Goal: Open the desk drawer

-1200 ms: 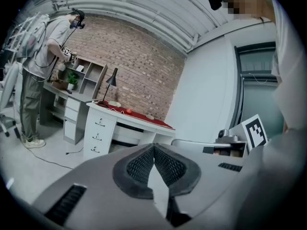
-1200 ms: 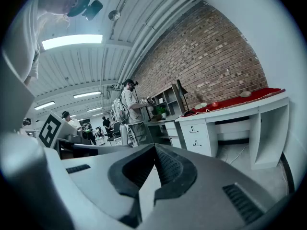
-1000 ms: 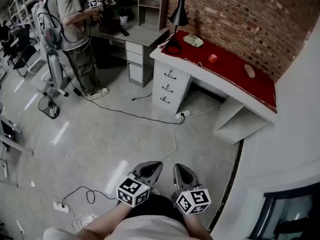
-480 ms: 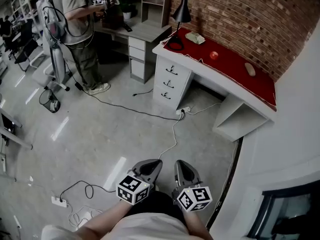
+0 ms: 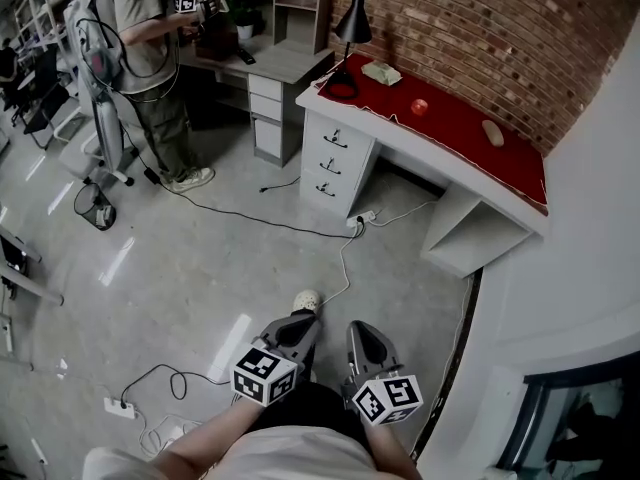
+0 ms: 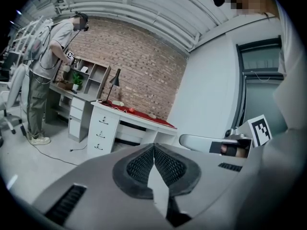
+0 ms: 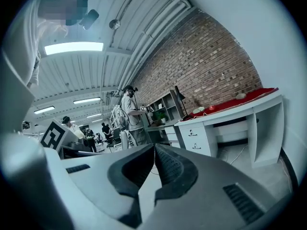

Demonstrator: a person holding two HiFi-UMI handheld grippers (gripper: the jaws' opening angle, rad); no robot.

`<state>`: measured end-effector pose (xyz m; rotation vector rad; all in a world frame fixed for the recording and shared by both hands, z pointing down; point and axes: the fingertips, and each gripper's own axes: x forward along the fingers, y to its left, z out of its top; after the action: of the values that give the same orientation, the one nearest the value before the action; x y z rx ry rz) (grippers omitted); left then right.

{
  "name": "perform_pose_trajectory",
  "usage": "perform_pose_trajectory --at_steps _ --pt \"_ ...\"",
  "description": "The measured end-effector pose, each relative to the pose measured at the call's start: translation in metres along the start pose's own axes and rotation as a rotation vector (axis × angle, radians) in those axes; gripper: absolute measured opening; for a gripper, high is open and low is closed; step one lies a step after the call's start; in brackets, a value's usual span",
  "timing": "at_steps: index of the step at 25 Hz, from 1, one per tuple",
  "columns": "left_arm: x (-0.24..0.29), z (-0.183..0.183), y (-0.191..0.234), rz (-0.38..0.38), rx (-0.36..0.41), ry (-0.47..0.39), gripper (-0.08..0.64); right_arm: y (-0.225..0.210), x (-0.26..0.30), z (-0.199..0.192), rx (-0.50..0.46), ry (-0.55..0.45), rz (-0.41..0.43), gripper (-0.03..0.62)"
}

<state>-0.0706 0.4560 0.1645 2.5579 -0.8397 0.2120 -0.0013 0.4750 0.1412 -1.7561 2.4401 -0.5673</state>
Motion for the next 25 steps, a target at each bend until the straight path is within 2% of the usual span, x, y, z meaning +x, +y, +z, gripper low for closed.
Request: perform_pose_trajectory --at_steps 5,8,18,25 --pt "0.015 0.004 -0.002 -0.023 0.003 0.008 0.011 -0.018 0.001 0.009 -0.010 -0.026 -0.044 0.018" --pt "0.026 0.008 0.002 -0.030 0.008 0.009 0.011 -0.033 0.009 0.013 0.020 -0.040 -0.060 0.018" --pt "0.067 0.030 0.032 -0.018 0.005 0.016 0.011 -0.051 0.057 0.020 0.008 0.000 -0.014 0.018" --pt "0.101 0.048 0.056 -0.010 0.006 0.024 0.010 -0.075 0.094 0.034 0.017 0.002 -0.021 0.018"
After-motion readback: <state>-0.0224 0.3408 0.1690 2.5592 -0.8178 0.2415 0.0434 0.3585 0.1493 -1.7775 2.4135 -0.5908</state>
